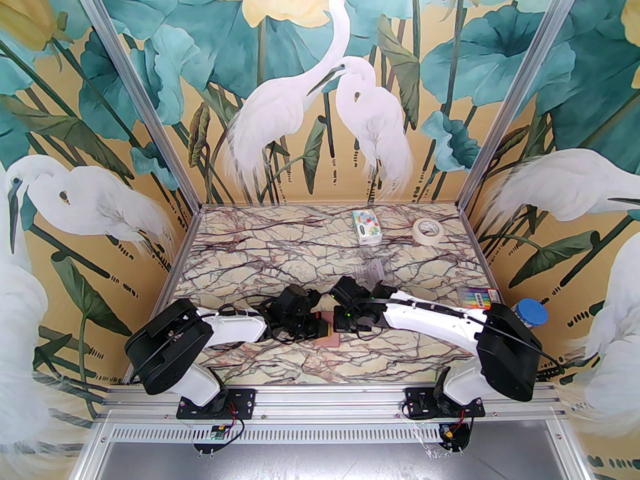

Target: Put the credit cards into the card holder

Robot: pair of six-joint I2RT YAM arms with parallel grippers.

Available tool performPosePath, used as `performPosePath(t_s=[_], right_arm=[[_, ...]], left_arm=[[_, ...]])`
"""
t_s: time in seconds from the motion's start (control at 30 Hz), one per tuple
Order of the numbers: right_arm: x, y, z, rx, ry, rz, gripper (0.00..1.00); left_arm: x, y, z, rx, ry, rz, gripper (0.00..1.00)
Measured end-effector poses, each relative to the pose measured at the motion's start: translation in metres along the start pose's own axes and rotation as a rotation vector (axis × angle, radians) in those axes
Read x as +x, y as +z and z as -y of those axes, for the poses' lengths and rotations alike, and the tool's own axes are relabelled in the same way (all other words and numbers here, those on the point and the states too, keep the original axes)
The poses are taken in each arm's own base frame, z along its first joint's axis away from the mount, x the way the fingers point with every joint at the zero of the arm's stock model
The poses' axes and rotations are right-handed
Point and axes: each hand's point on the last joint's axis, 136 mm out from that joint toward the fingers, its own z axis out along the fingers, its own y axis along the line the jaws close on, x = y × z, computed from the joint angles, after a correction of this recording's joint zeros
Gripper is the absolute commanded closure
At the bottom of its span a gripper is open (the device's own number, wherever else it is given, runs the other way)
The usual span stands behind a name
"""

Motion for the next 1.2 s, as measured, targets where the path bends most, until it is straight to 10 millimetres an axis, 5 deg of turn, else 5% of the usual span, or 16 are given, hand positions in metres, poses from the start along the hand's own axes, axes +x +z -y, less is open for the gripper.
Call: performPosePath(t_s=[0.5,0.87,0.97,1.07,1.2], right_arm=[[0.002,0.031,-0.001,-0.008,0.017,-0.061,1.0],[0.003,0.039,-0.002,-0.036,0.023,-0.07,1.0],[0.003,0.039,-0.002,-0.036,0.024,-0.07,1.0],[0.003,0.039,-0.002,-0.036,0.025,-0.071,1.0],[0.003,0.039,-0.002,-0.037,0.027,-0.072,1.0]], left_arm=[[0.0,-0.002,-0.001,-0.015,-0.002,0.008,0.95],[-0.002,-0.025,0.012,-0.018,0.019,0.059,0.94],[0.0,-0.028,0.006,-0.051,0.014,0.064,0.93],[0.002,-0.03,-0.005,-0.103,0.0,0.066,0.81],[0.004,-0.028,-0.016,-0.147,-0.008,0.059,0.8]])
